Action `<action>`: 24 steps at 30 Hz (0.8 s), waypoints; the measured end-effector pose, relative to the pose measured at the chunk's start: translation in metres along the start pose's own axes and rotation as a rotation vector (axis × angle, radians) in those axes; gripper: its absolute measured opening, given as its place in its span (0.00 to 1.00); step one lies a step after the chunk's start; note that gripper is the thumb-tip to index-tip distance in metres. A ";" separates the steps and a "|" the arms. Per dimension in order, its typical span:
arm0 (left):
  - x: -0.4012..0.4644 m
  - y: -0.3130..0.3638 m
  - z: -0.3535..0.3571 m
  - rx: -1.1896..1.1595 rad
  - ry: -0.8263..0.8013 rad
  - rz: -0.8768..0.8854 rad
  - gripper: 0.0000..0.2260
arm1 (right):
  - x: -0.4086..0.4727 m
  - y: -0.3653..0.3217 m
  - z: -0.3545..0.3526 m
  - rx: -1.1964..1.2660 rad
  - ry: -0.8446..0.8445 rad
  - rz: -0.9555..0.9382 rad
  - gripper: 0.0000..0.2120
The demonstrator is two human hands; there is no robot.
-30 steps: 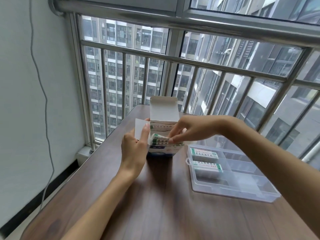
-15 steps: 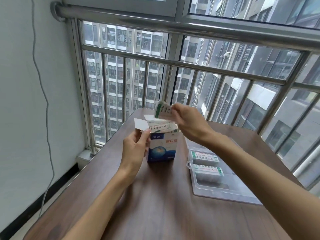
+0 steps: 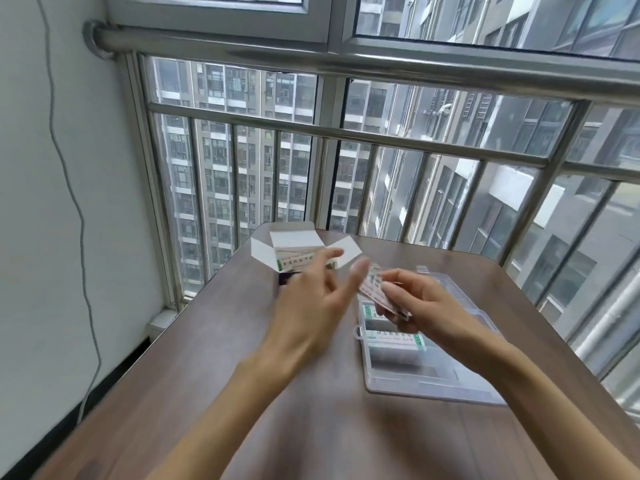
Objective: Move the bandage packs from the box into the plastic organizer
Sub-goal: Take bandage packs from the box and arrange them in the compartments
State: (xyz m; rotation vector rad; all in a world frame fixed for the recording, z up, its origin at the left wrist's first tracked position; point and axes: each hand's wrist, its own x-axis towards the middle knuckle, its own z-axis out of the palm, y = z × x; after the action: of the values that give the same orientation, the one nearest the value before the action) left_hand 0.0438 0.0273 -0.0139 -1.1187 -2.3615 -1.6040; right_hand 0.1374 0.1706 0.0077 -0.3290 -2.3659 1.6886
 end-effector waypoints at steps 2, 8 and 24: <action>0.006 0.008 0.014 -0.058 -0.200 -0.106 0.30 | -0.007 0.004 -0.005 0.019 0.052 -0.004 0.05; 0.007 0.008 0.042 -0.462 -0.325 -0.117 0.08 | -0.017 0.018 -0.016 0.036 0.199 -0.023 0.03; -0.004 0.001 0.051 -0.561 -0.228 -0.098 0.09 | -0.035 0.035 -0.013 0.311 0.313 0.002 0.07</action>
State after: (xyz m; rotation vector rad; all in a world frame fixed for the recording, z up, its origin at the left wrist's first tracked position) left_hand 0.0640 0.0679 -0.0379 -1.3482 -2.1709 -2.3865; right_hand 0.1769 0.1827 -0.0230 -0.4975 -1.8517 1.8181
